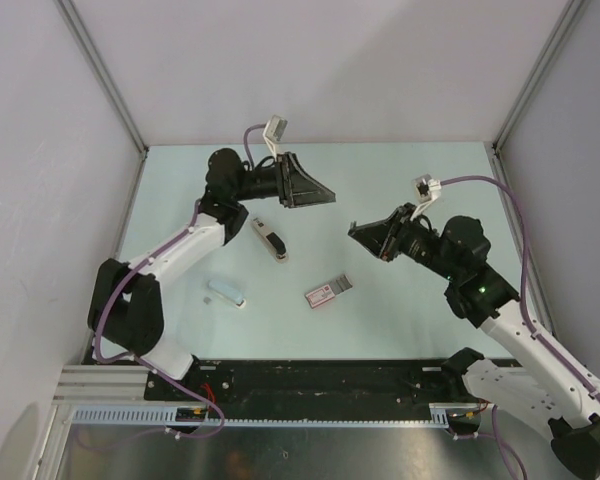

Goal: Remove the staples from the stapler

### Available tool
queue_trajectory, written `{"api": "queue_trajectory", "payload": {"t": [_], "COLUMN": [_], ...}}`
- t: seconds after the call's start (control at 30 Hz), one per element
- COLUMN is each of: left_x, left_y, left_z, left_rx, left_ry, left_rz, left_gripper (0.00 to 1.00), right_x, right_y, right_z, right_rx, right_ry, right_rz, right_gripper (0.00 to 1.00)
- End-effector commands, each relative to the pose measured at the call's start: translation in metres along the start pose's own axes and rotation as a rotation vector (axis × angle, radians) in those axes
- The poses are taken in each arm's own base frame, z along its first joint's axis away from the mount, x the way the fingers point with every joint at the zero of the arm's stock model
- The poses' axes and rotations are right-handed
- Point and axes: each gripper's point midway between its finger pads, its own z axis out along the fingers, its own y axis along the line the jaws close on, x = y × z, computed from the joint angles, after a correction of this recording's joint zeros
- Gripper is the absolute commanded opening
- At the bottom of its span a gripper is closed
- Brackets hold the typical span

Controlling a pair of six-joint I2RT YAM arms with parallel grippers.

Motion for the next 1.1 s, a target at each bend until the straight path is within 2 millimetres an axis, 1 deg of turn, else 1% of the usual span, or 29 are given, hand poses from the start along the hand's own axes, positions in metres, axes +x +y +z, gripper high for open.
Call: {"api": "queue_trajectory", "payload": {"t": [0.0,0.1,0.2,0.4,0.5,0.67,0.77,0.97,1.07], "left_x": [0.006,0.024,0.042,0.079,0.1,0.134,0.145,0.158,0.158], "left_y": [0.045,0.083,0.114,0.159,0.177,0.2,0.21,0.222,0.223], "left_z": [-0.018,-0.035,-0.056,-0.095,-0.111,-0.127,-0.133,-0.14,-0.14], "left_rx": [-0.243,-0.407,-0.535,-0.703,-0.745,-0.75,-0.755,-0.775,-0.783], "left_ry": [0.025,0.088,0.169,0.34,0.413,0.513,0.544,0.548,0.534], "left_rz": [0.105,0.161,0.232,0.323,0.348,0.35,0.354,0.361,0.357], "left_gripper": [0.67,0.66,0.65,0.63,0.63,0.63,0.63,0.63,0.63], "right_x": [0.026,0.055,0.083,0.137,0.158,0.185,0.198,0.219,0.226], "right_y": [-0.028,-0.05,-0.067,-0.099,-0.114,-0.131,-0.142,-0.157,-0.164], "right_z": [-0.009,-0.01,-0.007,0.003,0.008,0.014,0.018,0.023,0.024], "right_rx": [0.133,0.214,0.278,0.381,0.42,0.455,0.471,0.485,0.493], "right_ry": [0.131,0.236,0.328,0.506,0.57,0.645,0.677,0.73,0.751], "right_rz": [-0.031,-0.045,-0.082,-0.128,-0.154,-0.186,-0.2,-0.207,-0.212], "right_gripper": [0.08,0.07,0.07,0.07,0.06,0.05,0.04,0.03,0.03]}}
